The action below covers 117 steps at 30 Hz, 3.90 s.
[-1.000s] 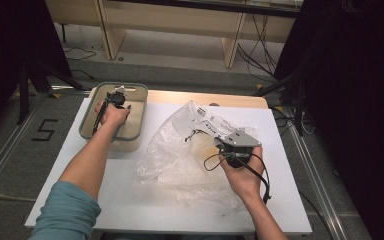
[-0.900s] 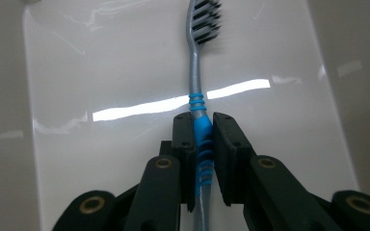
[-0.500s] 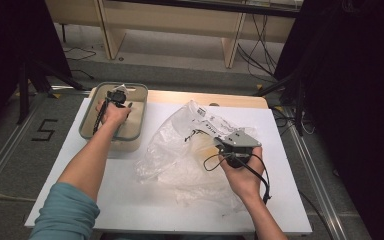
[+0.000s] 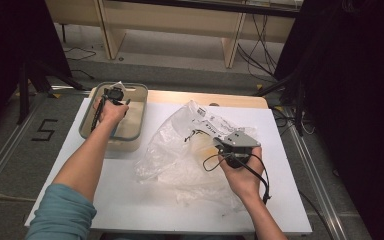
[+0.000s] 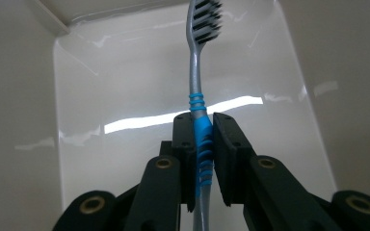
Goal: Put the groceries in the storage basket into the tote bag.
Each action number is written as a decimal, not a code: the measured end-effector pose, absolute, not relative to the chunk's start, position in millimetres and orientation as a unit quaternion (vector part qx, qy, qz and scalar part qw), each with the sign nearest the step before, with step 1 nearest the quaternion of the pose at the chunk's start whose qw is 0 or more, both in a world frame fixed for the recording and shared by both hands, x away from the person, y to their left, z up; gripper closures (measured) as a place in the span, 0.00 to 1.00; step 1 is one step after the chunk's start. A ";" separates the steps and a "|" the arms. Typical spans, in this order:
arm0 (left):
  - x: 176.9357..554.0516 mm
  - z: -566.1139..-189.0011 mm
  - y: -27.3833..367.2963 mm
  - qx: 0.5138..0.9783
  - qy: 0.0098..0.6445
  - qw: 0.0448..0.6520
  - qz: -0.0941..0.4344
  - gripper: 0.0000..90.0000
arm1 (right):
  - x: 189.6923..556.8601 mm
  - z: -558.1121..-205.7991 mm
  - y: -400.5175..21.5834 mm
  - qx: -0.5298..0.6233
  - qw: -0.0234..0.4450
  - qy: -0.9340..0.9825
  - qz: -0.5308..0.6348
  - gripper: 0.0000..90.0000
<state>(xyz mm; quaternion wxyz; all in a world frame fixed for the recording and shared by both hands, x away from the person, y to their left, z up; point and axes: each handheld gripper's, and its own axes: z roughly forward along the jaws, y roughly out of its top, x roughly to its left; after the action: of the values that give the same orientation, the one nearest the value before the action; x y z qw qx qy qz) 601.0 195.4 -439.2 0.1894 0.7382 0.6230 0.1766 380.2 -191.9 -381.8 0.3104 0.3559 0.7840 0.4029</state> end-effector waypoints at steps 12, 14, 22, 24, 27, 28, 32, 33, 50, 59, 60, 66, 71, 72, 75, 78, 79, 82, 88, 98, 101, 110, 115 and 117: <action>599.6 -420.1 194.2 0.738 0.619 0.200 0.180 0.88 | 380.0 -382.5 -190.5 0.355 0.310 0.784 0.403 1.00; 598.9 -416.8 193.6 0.738 0.617 0.203 0.182 0.88 | 379.9 -382.6 -190.4 0.355 0.310 0.785 0.403 1.00; 594.2 -409.9 196.1 0.736 0.620 0.205 0.178 0.88 | 379.4 -382.3 -190.4 0.355 0.310 0.785 0.402 1.00; 593.2 -408.5 196.7 0.736 0.619 0.206 0.178 0.88 | 379.4 -382.4 -190.3 0.356 0.310 0.784 0.402 1.00; 591.9 -405.2 196.9 0.736 0.618 0.209 0.179 0.88 | 379.5 -382.4 -190.2 0.355 0.310 0.785 0.402 1.00; 591.5 -404.4 196.9 0.736 0.618 0.210 0.178 0.88 | 379.5 -382.4 -190.2 0.355 0.310 0.785 0.402 1.00; 590.0 -403.3 199.0 0.737 0.619 0.208 0.177 0.88 | 379.5 -382.6 -190.0 0.354 0.310 0.785 0.402 1.00; 589.6 -402.9 199.5 0.736 0.620 0.209 0.175 0.88 | 379.4 -382.6 -189.8 0.354 0.310 0.785 0.402 1.00; 581.8 -385.3 201.4 0.738 0.610 0.223 0.183 0.88 | 379.1 -383.0 -188.5 0.353 0.308 0.787 0.400 1.00; 574.4 -377.9 201.3 0.741 0.606 0.226 0.180 0.88 | 379.0 -383.2 -188.5 0.354 0.308 0.788 0.399 1.00; 573.3 -376.7 201.2 0.742 0.604 0.228 0.180 0.88 | 378.9 -383.0 -188.5 0.354 0.308 0.788 0.399 1.00; 565.9 -371.0 200.9 0.748 0.595 0.234 0.180 0.88 | 379.0 -382.8 -188.9 0.355 0.308 0.787 0.400 1.00; 560.7 -366.9 202.1 0.750 0.591 0.238 0.179 0.88 | 378.9 -382.9 -188.5 0.353 0.308 0.788 0.400 1.00; 559.6 -366.4 202.2 0.749 0.591 0.239 0.179 0.88 | 378.9 -382.9 -188.6 0.353 0.308 0.788 0.400 1.00; 556.3 -364.7 203.1 0.752 0.587 0.241 0.178 0.88 | 378.9 -382.8 -188.6 0.354 0.308 0.787 0.400 1.00; 552.6 -366.2 203.0 0.754 0.585 0.242 0.176 0.88 | 378.6 -382.7 -188.8 0.354 0.308 0.787 0.400 1.00; 551.6 -366.6 203.5 0.755 0.584 0.242 0.174 0.88 | 378.7 -382.6 -188.9 0.353 0.308 0.787 0.400 1.00; 549.3 -367.9 204.3 0.756 0.584 0.241 0.171 0.88 | 378.8 -382.9 -188.7 0.354 0.308 0.787 0.400 1.00; 544.1 -369.1 204.3 0.760 0.580 0.241 0.167 0.88 | 379.0 -382.9 -188.6 0.354 0.308 0.788 0.399 1.00; 535.0 -367.9 200.3 0.767 0.570 0.240 0.170 0.88 | 378.8 -382.7 -188.8 0.354 0.308 0.787 0.400 1.00; 532.6 -368.7 199.7 0.770 0.567 0.237 0.172 0.88 | 378.9 -382.7 -188.9 0.355 0.307 0.787 0.401 1.00; 524.7 -369.5 195.7 0.776 0.558 0.241 0.167 0.88 | 378.8 -382.7 -188.4 0.353 0.308 0.788 0.399 1.00; 519.6 -369.1 195.4 0.777 0.554 0.246 0.169 0.88 | 378.6 -382.8 -188.6 0.355 0.307 0.788 0.399 1.00; 517.8 -369.4 197.0 0.777 0.555 0.247 0.165 0.88 | 378.6 -382.9 -188.4 0.355 0.307 0.788 0.399 1.00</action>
<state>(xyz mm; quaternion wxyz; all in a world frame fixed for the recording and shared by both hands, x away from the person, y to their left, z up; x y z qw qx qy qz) 517.8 197.0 -369.4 0.2466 0.7771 0.5551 0.1650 378.6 -188.4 -382.9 0.3070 0.3551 0.7878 0.3987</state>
